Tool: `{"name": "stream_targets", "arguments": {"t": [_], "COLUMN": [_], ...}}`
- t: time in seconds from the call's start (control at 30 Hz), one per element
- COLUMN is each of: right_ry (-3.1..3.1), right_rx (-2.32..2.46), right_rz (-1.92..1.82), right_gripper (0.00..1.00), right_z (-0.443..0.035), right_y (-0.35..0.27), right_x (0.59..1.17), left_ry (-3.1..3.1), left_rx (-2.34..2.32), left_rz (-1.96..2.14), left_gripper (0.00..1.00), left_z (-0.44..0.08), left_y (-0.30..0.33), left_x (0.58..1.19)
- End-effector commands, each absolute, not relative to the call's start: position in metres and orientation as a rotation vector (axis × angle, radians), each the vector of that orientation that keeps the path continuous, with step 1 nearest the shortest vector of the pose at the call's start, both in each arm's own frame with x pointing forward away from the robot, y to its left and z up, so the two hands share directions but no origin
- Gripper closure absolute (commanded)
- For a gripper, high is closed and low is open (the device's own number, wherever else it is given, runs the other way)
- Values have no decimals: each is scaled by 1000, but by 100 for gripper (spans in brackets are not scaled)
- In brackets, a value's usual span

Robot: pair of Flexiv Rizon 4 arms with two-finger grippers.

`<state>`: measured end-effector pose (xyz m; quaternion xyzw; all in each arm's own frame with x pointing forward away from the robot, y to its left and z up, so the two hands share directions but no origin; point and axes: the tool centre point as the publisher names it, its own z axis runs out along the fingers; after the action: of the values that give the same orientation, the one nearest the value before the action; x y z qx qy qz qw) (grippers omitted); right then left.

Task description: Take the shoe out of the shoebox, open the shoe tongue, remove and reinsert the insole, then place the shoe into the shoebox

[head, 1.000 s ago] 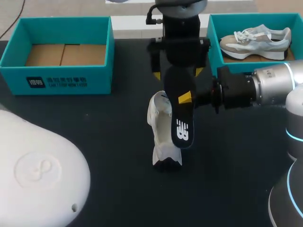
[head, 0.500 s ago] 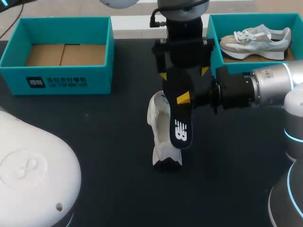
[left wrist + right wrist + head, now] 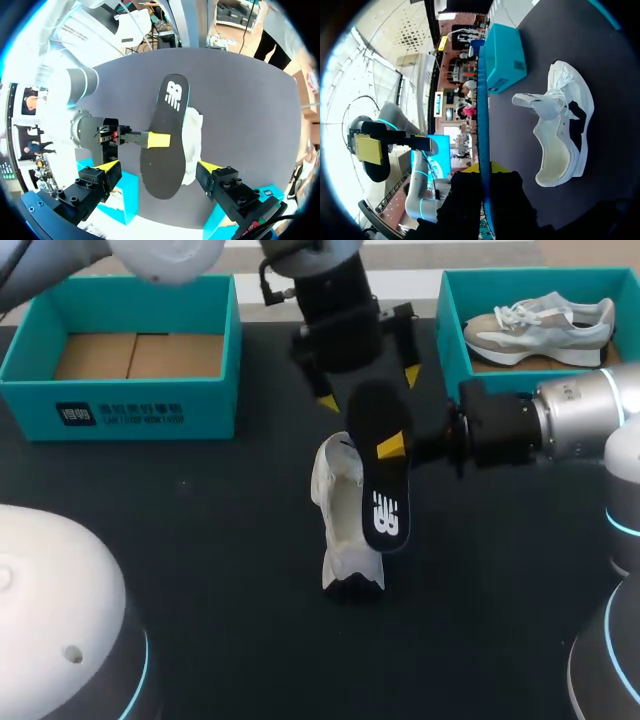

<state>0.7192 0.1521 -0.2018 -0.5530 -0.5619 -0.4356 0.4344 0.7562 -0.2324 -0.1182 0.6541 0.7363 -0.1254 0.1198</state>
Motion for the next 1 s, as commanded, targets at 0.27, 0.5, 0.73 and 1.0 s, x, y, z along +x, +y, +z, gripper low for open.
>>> {"name": "stream_targets", "arguments": {"t": [0.27,0.5,0.73,1.0], "right_ry": [-1419,-1392,-1380,-1337], "right_rx": [-1393,-1338,-1341,-1355], "right_rz": [-1058,-1058,-1061,-1068], "right_gripper": [100,100,100,100], "right_z": [-194,-199,-198,-188], "right_y": [139,139,141,143], "right_x": [717,716,715,716], "left_ry": [1908,1908,1766,1562], "left_rx": [1621,1621,1534,1263], "left_rz": [-735,-735,-771,-877], "left_gripper": [0,0,0,0], "left_z": [-128,-128,-142,-165], "left_y": [-194,-194,-194,-190], "left_x": [746,746,745,752]}}
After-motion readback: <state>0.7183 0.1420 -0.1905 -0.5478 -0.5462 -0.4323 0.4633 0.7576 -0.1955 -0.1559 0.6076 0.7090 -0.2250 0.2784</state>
